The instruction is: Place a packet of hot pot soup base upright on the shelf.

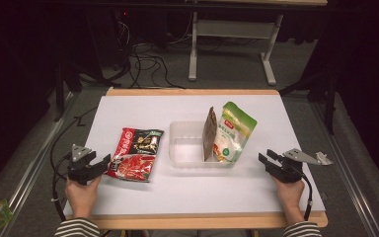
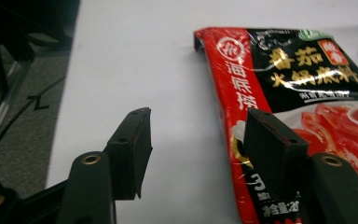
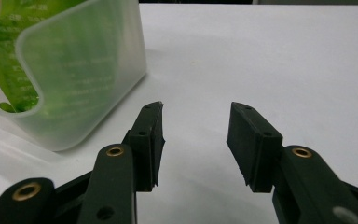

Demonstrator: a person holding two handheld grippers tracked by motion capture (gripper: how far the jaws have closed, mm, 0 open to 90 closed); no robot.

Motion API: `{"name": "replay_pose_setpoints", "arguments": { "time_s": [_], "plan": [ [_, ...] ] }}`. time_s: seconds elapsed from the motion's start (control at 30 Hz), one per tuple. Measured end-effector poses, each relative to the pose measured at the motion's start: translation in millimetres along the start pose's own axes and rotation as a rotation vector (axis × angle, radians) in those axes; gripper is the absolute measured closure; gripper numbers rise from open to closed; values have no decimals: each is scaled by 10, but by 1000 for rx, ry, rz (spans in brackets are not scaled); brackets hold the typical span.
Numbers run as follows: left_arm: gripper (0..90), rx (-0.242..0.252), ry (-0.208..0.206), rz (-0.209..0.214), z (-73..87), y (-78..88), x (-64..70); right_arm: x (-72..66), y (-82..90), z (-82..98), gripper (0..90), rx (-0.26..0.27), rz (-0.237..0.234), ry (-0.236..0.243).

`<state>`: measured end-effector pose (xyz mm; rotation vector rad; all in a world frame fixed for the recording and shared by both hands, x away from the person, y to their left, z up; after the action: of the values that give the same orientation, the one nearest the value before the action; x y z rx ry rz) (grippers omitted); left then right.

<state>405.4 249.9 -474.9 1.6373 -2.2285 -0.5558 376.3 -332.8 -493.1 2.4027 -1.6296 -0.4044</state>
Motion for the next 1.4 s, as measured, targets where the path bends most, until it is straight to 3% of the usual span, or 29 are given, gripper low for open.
{"name": "replay_pose_setpoints", "arguments": {
  "time_s": [0.13, 0.23, 0.3, 0.47, 0.6, 0.77, 0.83, 0.9, 1.07, 1.3, 1.4],
  "plan": [
    [427, -58, 4, 18, 34, -135, 47, -5, 14, 7, 556, 11, 4, -3],
    [441, -42, 2, -11, 38, -164, 55, -40, 18, 10, 556, 15, 13, 30],
    [453, -48, 13, -1, 41, -179, 55, -41, 20, 8, 555, 25, 18, 48],
    [512, -66, 28, 41, 49, -204, 81, -23, 35, 10, 544, 32, 26, 16],
    [516, -84, 49, 62, 59, -243, 91, -38, 29, 9, 543, 37, 31, 38],
    [591, -105, 80, 99, 59, -260, 112, -39, 29, 10, 540, 35, 31, 41],
    [650, -107, 76, 121, 64, -263, 145, -40, 28, 11, 538, 33, 31, 39],
    [694, -107, 44, 130, 77, -259, 195, -45, 33, 11, 537, 35, 32, 38],
    [712, -125, 41, 122, 80, -226, 234, -47, 55, 10, 535, 54, 33, 43],
    [734, -155, 6, 123, 114, -95, 356, -42, 61, 10, 528, 62, 32, 40],
    [742, -154, 18, 130, 151, -31, 409, -40, 60, 10, 522, 61, 30, 39]
  ]
}}
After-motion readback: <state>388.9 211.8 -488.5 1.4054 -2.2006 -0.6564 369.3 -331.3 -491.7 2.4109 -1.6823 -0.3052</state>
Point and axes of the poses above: each handheld gripper's, and its own axes: y roughly backward along the jaws, z roughly out of its underside, x roughly to its right, the point moved 4 cm from there along -y, roughly forward along the jaws, and after that the axes turned 8 degrees about x, right-handed, at the moved point
